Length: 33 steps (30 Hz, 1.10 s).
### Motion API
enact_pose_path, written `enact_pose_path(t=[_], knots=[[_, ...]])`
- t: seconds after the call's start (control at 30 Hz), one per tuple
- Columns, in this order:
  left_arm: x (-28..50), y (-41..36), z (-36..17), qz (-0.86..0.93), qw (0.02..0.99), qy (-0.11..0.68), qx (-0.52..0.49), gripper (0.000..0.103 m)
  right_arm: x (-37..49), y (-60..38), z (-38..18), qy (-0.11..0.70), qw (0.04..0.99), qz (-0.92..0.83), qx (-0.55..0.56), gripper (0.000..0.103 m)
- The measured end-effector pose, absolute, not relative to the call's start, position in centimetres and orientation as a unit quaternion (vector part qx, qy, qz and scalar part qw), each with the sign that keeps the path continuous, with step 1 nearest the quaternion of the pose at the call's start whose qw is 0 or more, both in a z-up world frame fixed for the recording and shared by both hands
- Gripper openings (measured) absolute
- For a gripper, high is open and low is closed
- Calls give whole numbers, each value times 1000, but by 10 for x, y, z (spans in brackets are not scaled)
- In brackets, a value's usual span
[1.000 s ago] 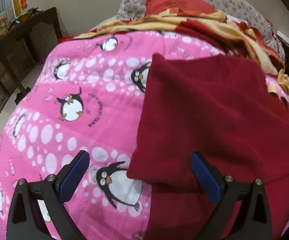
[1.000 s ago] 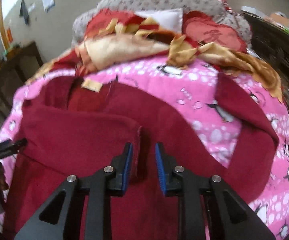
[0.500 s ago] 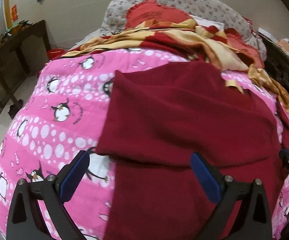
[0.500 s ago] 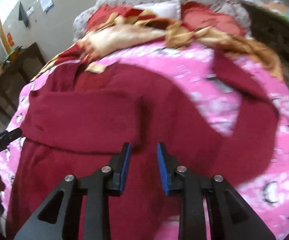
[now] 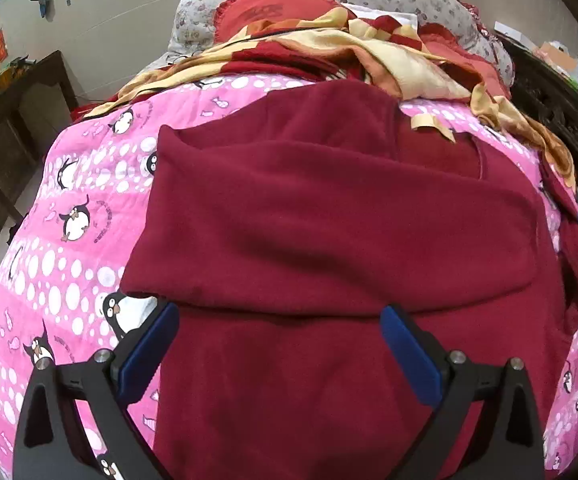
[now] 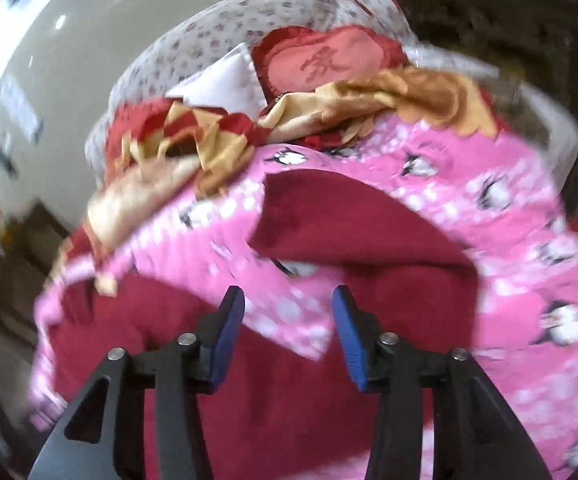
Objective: Fold small clothes
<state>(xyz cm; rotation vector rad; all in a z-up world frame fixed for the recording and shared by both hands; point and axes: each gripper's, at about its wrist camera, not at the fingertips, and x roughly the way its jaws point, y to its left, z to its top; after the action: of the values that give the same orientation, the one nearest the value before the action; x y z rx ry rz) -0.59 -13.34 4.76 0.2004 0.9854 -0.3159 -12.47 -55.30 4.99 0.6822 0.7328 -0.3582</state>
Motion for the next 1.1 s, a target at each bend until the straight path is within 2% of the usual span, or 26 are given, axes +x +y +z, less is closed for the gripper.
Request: enact_pose_path(t=[0.17, 0.37, 0.4, 0.47, 0.53, 0.6, 0.8, 0.93, 1.1], knots=[[1, -127, 45, -142, 864, 474, 94, 103, -89, -564, 26, 347, 830, -154, 409, 57], [5, -120, 38, -134, 861, 481, 95, 103, -84, -591, -2, 279, 768, -174, 550, 56], [5, -119, 38, -133, 861, 482, 95, 103, -84, -595, -5, 270, 760, -176, 564, 54], [5, -117, 37, -132, 861, 483, 94, 103, -86, -599, -10, 255, 751, -182, 582, 29], [5, -116, 39, -133, 862, 481, 92, 103, -89, -600, -11, 257, 749, -174, 586, 22], [4, -113, 42, -133, 865, 475, 91, 103, -97, -595, 4, 270, 770, -169, 553, 21], [4, -102, 49, -130, 871, 466, 82, 103, -132, -558, 97, 367, 856, -80, 355, 18], [3, -97, 58, -128, 875, 461, 73, 103, -141, -520, 153, 403, 869, 24, 285, 18], [-2, -84, 74, -129, 883, 447, 67, 103, -121, -438, 181, 450, 858, 151, 197, 18]])
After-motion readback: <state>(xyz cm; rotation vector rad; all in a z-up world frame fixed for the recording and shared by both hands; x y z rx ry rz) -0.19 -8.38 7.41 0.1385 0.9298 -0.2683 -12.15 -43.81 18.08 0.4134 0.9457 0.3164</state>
